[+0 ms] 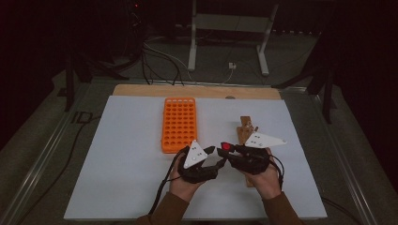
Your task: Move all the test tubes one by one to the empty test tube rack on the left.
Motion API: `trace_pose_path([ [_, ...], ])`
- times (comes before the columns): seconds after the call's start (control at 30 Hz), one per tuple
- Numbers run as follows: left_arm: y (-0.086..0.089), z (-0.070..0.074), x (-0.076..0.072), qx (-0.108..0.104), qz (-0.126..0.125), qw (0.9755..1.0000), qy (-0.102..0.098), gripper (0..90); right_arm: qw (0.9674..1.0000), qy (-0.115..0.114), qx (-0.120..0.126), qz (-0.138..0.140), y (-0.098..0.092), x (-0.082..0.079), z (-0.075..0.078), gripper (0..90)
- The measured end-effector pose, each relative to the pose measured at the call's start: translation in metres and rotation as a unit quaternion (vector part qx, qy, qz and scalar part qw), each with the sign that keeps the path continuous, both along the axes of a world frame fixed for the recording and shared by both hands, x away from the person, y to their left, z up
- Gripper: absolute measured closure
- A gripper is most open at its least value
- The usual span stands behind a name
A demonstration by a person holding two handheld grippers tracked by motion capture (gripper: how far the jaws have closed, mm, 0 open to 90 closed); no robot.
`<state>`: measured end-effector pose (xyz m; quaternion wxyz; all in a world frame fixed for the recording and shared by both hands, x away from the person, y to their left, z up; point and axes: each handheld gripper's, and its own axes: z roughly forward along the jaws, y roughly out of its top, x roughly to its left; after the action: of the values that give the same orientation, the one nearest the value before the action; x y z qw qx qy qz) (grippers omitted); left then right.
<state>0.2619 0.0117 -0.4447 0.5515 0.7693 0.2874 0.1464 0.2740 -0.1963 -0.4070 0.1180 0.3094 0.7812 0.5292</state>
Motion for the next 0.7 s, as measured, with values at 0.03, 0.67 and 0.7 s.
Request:
trace_pose_path([
  [0.03,-0.001,0.000,0.001,-0.004,-0.005,1.0000,0.006,52.1,1.0000,0.001,0.001,0.001,0.000,0.000,0.000,70.4],
  [0.67,0.001,-0.003,0.005,0.005,-0.017,0.9998,0.004,75.0,0.9998,-0.008,0.019,-0.004,-0.008,-0.001,0.000,49.6],
  [0.7,0.002,-0.003,0.006,0.005,-0.014,0.9999,0.003,75.0,0.9996,-0.015,0.023,-0.011,-0.013,-0.001,0.000,42.1],
])
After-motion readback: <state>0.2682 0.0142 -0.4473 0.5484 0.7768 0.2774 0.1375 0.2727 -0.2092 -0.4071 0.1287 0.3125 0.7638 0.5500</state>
